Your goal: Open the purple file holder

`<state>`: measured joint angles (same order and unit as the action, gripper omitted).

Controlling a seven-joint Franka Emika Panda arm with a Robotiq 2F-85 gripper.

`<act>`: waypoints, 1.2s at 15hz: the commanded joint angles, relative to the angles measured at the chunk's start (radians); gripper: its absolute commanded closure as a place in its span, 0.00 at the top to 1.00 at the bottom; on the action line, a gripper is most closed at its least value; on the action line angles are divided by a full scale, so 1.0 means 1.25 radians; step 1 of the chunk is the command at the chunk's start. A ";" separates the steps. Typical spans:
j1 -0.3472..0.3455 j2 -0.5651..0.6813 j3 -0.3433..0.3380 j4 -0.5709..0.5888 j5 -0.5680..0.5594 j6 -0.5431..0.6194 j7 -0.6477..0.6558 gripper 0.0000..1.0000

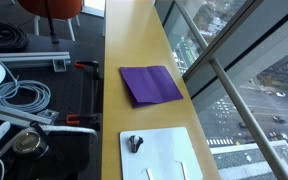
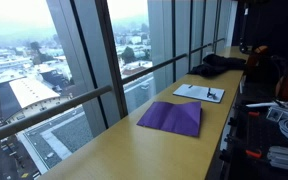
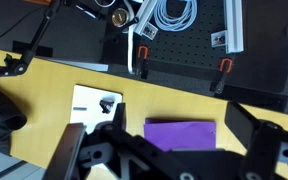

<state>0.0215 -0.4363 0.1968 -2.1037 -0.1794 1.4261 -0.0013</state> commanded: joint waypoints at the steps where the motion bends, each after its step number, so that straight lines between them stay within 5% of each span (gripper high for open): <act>1: 0.028 0.003 -0.022 0.003 -0.007 -0.003 0.009 1.00; 5: 0.027 0.028 -0.049 -0.013 0.006 0.054 0.003 1.00; 10: 0.018 0.082 -0.109 -0.054 0.043 0.245 -0.042 1.00; 18: -0.008 0.251 -0.231 -0.056 0.224 0.390 -0.353 1.00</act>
<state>0.0259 -0.1967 -0.0506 -2.2020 0.0286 1.8923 -0.3044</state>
